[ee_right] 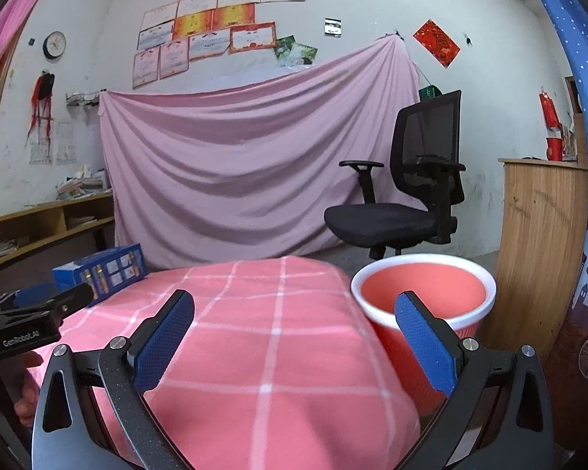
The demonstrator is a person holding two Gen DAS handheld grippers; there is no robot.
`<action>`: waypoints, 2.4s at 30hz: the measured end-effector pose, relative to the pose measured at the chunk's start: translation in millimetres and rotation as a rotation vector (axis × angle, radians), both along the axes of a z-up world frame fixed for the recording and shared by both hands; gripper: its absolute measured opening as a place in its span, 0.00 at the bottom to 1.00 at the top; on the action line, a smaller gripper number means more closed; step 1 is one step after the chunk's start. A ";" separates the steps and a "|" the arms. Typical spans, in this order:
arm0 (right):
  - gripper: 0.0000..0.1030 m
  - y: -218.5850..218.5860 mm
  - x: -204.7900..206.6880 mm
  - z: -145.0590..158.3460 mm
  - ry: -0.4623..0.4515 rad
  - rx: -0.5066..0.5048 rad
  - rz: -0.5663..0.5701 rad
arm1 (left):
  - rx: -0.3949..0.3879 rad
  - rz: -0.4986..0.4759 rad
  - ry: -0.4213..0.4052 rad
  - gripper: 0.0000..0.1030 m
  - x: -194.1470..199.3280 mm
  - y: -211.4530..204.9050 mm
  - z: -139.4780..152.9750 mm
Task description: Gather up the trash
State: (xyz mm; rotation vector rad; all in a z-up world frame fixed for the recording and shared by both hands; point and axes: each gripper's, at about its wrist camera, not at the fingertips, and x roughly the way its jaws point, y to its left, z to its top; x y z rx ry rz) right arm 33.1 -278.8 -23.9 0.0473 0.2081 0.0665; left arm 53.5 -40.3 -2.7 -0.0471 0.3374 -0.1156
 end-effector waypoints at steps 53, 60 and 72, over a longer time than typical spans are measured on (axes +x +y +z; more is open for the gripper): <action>1.00 7.9 9.1 -14.9 0.021 -0.061 -0.037 | -0.012 0.056 -0.011 0.99 -10.8 18.3 -21.4; 1.00 7.5 9.5 -14.8 0.022 -0.062 -0.036 | -0.009 0.055 -0.012 0.99 -10.9 18.1 -21.4; 1.00 7.4 9.5 -14.7 0.022 -0.061 -0.036 | -0.009 0.055 -0.012 0.99 -11.2 17.3 -21.5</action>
